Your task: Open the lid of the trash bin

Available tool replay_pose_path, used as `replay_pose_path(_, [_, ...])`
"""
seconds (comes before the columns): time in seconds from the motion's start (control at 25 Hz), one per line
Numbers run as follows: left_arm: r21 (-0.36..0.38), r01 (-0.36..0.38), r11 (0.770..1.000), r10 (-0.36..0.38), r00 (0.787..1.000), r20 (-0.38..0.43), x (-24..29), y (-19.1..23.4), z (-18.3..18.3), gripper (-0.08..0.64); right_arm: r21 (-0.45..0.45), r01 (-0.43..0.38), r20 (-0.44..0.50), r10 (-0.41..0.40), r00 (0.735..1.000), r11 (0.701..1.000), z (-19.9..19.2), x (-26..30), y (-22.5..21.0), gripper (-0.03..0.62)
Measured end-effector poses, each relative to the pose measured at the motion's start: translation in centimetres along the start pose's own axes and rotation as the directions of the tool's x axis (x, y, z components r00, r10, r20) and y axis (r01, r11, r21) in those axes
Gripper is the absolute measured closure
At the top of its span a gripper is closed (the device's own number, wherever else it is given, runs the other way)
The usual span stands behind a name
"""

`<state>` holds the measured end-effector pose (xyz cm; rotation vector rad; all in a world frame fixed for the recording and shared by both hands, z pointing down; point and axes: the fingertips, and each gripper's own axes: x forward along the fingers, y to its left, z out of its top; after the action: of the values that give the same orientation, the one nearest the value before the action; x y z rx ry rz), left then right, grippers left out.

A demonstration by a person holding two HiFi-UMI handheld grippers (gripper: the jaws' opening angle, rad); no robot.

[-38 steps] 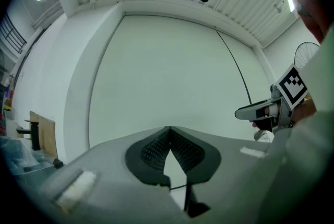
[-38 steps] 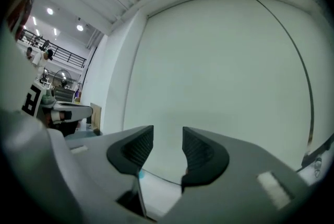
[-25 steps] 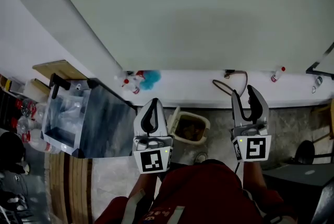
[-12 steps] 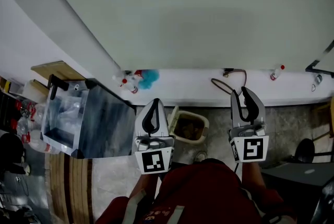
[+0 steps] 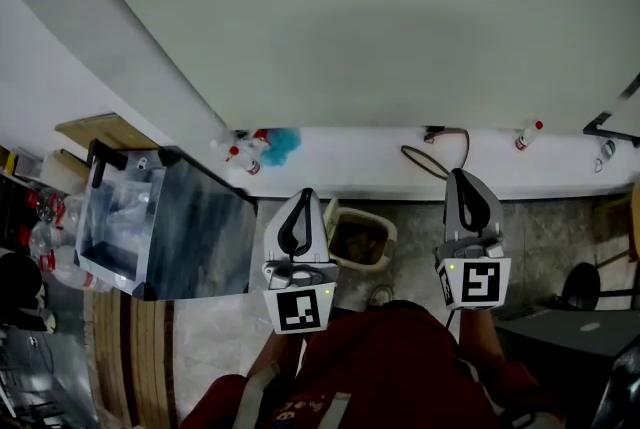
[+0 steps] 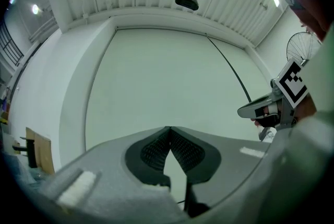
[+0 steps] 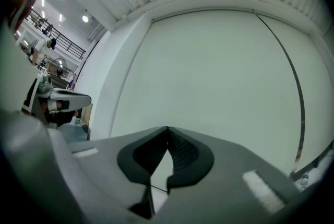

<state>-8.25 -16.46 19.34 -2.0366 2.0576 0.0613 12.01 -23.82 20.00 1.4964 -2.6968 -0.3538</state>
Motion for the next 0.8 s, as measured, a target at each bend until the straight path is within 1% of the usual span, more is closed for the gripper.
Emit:
replay_pose_path(0.24, [-0.006, -0.009, 1.000, 0.009, 1.000, -0.006, -0.03, 0.06, -0.20, 0.555, 0.004, 0.019, -0.001, -0.019, 1.000, 1.000, -0.24, -0.34, -0.52, 0.592])
replay_pose_path(0.8, [-0.019, -0.010, 1.000, 0.010, 1.000, -0.016, -0.01, -0.21, -0.65, 0.555, 0.002, 0.012, -0.013, -0.012, 1.000, 1.000, -0.87, -0.41, -0.48, 0.592])
